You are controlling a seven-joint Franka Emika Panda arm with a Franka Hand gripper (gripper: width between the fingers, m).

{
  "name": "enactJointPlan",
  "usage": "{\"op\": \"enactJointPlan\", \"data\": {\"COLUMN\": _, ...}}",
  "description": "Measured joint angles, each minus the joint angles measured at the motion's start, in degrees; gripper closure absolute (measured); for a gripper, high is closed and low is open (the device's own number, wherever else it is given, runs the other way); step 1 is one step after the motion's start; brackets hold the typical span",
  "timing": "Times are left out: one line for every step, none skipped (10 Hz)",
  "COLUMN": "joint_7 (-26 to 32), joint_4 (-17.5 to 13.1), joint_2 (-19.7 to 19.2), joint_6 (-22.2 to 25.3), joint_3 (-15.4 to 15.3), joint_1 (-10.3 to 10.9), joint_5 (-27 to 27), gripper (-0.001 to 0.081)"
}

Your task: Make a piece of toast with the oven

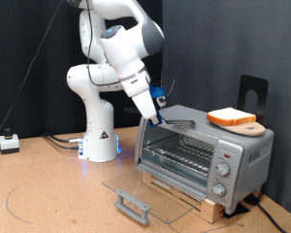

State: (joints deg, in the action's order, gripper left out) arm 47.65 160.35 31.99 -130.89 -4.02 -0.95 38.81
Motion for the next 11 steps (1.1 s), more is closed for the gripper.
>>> {"op": "enactJointPlan", "data": {"joint_7": -0.3, "joint_4": -0.3, "joint_2": -1.0, "joint_6": -1.1, "joint_3": -1.0, "joint_1": 0.6, "joint_5": 1.2, "gripper": 0.0382}}
{"op": "enactJointPlan", "data": {"joint_7": -0.4, "joint_4": -0.7, "joint_2": -1.9, "joint_6": -2.2, "joint_3": -1.8, "joint_1": 1.3, "joint_5": 2.7, "gripper": 0.0382}}
{"op": "enactJointPlan", "data": {"joint_7": -0.4, "joint_4": -1.2, "joint_2": -2.8, "joint_6": -3.2, "joint_3": -2.5, "joint_1": 1.9, "joint_5": 4.2, "gripper": 0.0382}}
{"op": "enactJointPlan", "data": {"joint_7": -0.5, "joint_4": -1.7, "joint_2": -3.5, "joint_6": -3.7, "joint_3": -3.2, "joint_1": 2.4, "joint_5": 5.3, "gripper": 0.0382}}
{"op": "enactJointPlan", "data": {"joint_7": -0.6, "joint_4": -2.1, "joint_2": -3.9, "joint_6": -3.9, "joint_3": -3.6, "joint_1": 2.8, "joint_5": 6.3, "gripper": 0.0382}}
{"op": "enactJointPlan", "data": {"joint_7": -0.9, "joint_4": -2.6, "joint_2": -4.0, "joint_6": -3.8, "joint_3": -3.9, "joint_1": 3.0, "joint_5": 7.1, "gripper": 0.0382}}
{"op": "enactJointPlan", "data": {"joint_7": -1.0, "joint_4": -3.2, "joint_2": -4.0, "joint_6": -3.4, "joint_3": -4.0, "joint_1": 3.2, "joint_5": 7.7, "gripper": 0.0382}}
{"op": "enactJointPlan", "data": {"joint_7": -1.0, "joint_4": -3.8, "joint_2": -3.9, "joint_6": -2.5, "joint_3": -3.9, "joint_1": 3.2, "joint_5": 8.3, "gripper": 0.0382}}
{"op": "enactJointPlan", "data": {"joint_7": -1.0, "joint_4": -4.5, "joint_2": -3.6, "joint_6": -1.6, "joint_3": -3.9, "joint_1": 3.2, "joint_5": 8.7, "gripper": 0.0382}}
{"op": "enactJointPlan", "data": {"joint_7": -1.0, "joint_4": -4.9, "joint_2": -3.2, "joint_6": -1.1, "joint_3": -4.0, "joint_1": 3.2, "joint_5": 8.7, "gripper": 0.0382}}
{"op": "enactJointPlan", "data": {"joint_7": -1.0, "joint_4": -5.2, "joint_2": -3.0, "joint_6": -0.8, "joint_3": -4.2, "joint_1": 3.2, "joint_5": 8.7, "gripper": 0.0382}}
